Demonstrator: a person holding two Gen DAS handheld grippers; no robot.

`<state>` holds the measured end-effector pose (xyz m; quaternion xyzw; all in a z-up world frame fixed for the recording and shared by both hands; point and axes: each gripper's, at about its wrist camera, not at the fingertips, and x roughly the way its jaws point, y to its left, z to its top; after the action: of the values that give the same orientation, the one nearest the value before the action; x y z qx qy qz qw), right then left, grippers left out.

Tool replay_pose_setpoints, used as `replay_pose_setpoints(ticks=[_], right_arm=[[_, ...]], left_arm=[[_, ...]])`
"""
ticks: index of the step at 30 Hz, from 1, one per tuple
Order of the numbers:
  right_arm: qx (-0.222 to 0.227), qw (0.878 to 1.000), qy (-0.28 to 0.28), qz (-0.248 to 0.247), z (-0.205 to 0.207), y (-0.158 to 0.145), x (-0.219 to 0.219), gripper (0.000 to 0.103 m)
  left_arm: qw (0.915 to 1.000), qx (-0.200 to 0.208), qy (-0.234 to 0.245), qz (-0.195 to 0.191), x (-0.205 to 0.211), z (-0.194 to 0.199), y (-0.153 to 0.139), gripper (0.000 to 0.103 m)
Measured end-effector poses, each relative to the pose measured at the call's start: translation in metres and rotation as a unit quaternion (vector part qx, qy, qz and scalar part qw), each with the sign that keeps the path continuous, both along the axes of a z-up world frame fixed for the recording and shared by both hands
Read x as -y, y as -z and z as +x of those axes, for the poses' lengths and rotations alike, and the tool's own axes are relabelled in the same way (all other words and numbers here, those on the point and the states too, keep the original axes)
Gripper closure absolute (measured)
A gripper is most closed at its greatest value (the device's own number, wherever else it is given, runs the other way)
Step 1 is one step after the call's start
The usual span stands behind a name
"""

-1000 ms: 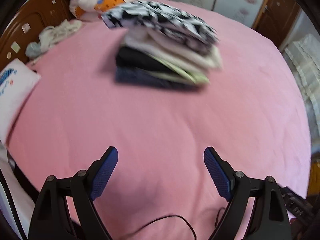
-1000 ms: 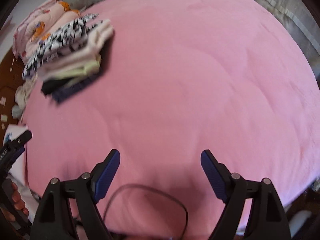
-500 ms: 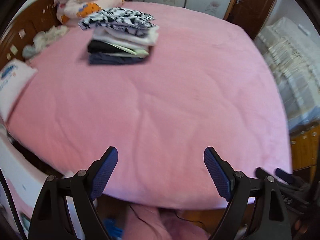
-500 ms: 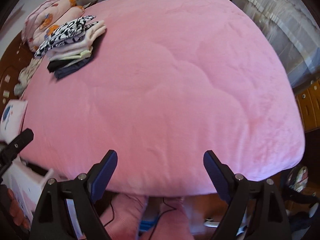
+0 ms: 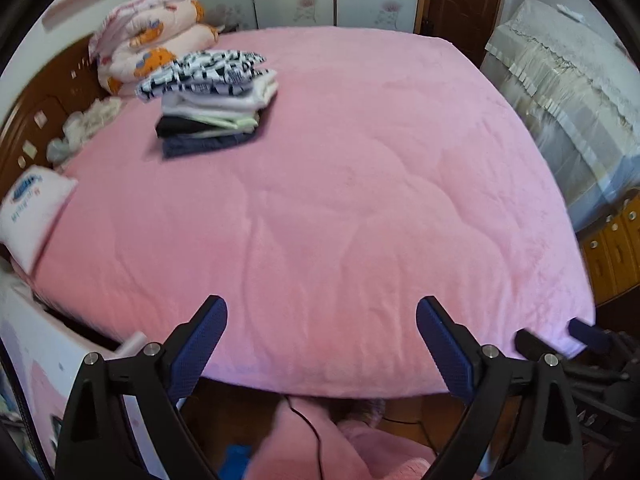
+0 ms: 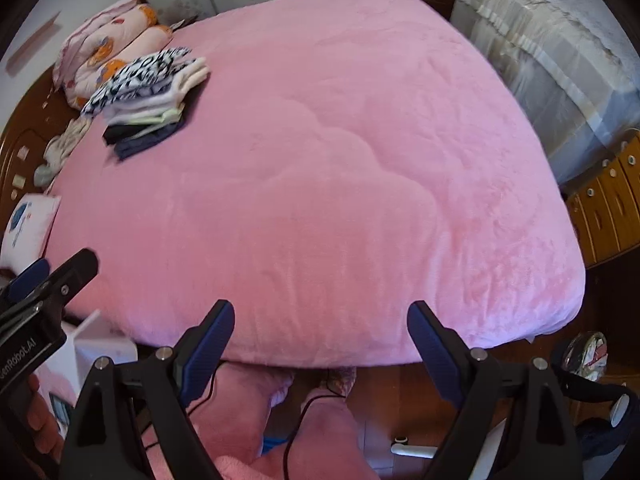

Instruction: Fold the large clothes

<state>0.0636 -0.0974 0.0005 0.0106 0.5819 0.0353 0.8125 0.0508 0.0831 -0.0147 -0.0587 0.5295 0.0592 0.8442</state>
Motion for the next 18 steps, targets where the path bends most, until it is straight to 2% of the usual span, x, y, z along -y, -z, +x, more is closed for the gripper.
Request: replay_pose_setpoints(ticks=[2, 3, 5, 10, 18], right_arm=[[-0.007, 1.000, -0.006, 0.010, -0.002, 0.002, 0.001, 0.014], [-0.007, 1.000, -0.008, 0.008, -0.003, 0.002, 0.002, 0.011], [0.000, 1.000, -0.012, 0.010, -0.005, -0.001, 0.002, 0.001], [0.026, 1.000, -0.014, -0.001, -0.009, -0.013, 0.004, 0.000], [0.034, 0.999, -0.012, 0.001, -0.002, -0.018, 0.009, 0.000]], left_arm=[[1.0000, -0.003, 0.002, 0.007, 0.004, -0.002, 0.001, 0.004], [0.9999, -0.001, 0.002, 0.010, 0.006, -0.003, 0.000, 0.000], [0.9999, 0.005, 0.002, 0.011, 0.008, -0.006, -0.002, 0.001], [1.0000, 0.003, 0.000, 0.008, 0.008, -0.009, -0.001, 0.000], [1.0000, -0.003, -0.008, 0.000, 0.002, -0.004, 0.001, 0.000]])
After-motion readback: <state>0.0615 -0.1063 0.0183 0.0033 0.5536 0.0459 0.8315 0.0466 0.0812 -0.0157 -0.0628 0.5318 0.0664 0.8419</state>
